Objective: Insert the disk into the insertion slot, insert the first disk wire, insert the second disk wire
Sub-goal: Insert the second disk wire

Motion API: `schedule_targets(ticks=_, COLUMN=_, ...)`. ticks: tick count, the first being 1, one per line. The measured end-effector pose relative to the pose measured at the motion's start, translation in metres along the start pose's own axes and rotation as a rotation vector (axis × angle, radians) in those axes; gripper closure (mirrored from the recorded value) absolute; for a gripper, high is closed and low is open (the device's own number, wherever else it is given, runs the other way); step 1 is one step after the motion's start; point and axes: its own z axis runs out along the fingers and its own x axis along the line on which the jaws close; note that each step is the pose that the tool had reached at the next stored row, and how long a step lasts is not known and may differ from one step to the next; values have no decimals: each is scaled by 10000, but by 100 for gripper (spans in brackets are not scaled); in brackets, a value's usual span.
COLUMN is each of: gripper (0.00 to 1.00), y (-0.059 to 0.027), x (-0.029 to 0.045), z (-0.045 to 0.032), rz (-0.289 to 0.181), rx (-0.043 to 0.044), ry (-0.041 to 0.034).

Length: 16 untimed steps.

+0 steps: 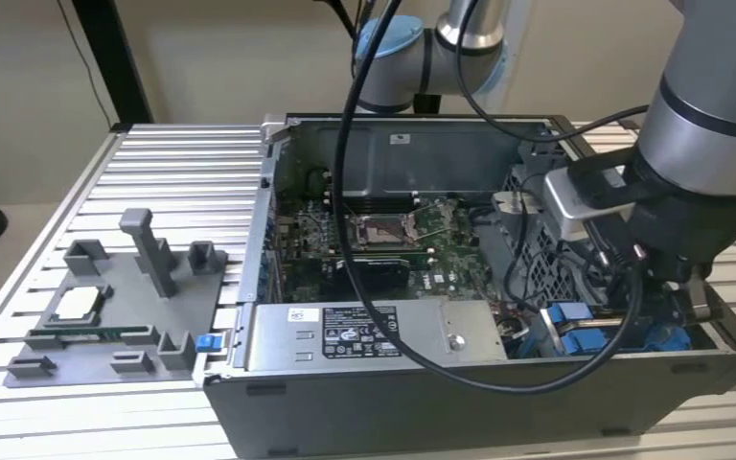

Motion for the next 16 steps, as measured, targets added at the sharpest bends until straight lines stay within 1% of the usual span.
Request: schedule_targets(ticks=16, gripper=100, y=15, x=-4, z=38, rz=-3, rx=34, ry=-4)
